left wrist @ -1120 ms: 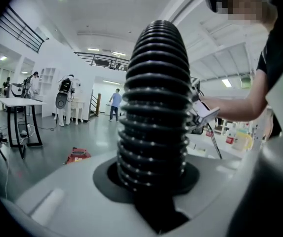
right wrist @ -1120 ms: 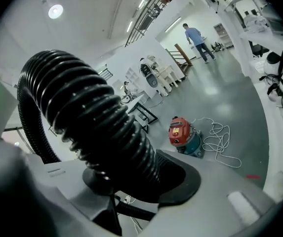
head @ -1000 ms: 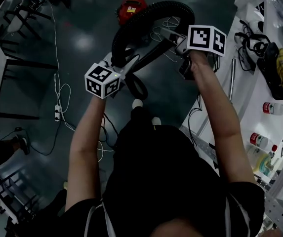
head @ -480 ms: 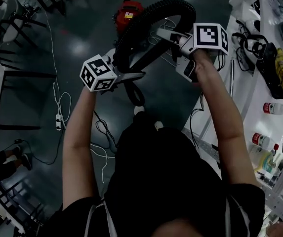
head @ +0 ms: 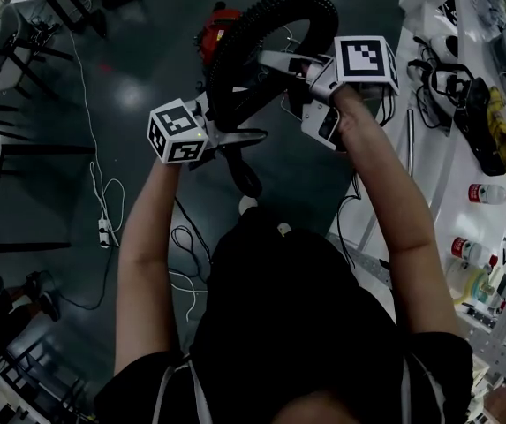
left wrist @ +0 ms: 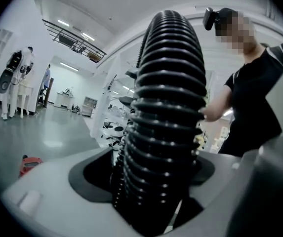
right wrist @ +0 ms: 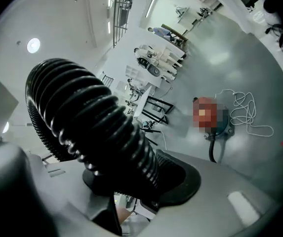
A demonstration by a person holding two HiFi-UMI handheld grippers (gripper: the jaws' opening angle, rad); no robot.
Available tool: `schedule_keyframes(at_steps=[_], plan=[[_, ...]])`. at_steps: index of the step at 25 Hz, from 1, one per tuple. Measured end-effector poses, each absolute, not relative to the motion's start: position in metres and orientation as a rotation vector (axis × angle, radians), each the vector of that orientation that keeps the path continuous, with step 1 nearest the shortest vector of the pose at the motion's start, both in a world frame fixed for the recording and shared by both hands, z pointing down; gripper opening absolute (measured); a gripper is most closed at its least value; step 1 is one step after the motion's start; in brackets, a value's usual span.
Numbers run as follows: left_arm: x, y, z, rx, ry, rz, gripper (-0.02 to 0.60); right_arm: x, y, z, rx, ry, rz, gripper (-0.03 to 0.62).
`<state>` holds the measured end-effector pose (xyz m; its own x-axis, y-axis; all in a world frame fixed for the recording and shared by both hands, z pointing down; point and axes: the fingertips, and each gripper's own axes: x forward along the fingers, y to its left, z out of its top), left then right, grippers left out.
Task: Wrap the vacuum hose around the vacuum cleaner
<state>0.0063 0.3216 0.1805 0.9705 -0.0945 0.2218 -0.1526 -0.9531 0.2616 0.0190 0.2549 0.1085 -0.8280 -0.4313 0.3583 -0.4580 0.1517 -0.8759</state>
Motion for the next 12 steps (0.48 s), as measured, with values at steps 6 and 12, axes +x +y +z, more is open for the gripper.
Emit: schedule_keyframes(at_steps=[6, 12], plan=[[-0.018, 0.299, 0.179, 2.844, -0.284, 0.325, 0.202, 0.0, 0.245, 0.107, 0.877, -2.359, 1.843, 0.193], [-0.031, 0.287, 0.178, 2.812, -0.286, 0.354, 0.192, -0.018, 0.229, 0.105, 0.861, -2.382, 1.707, 0.198]])
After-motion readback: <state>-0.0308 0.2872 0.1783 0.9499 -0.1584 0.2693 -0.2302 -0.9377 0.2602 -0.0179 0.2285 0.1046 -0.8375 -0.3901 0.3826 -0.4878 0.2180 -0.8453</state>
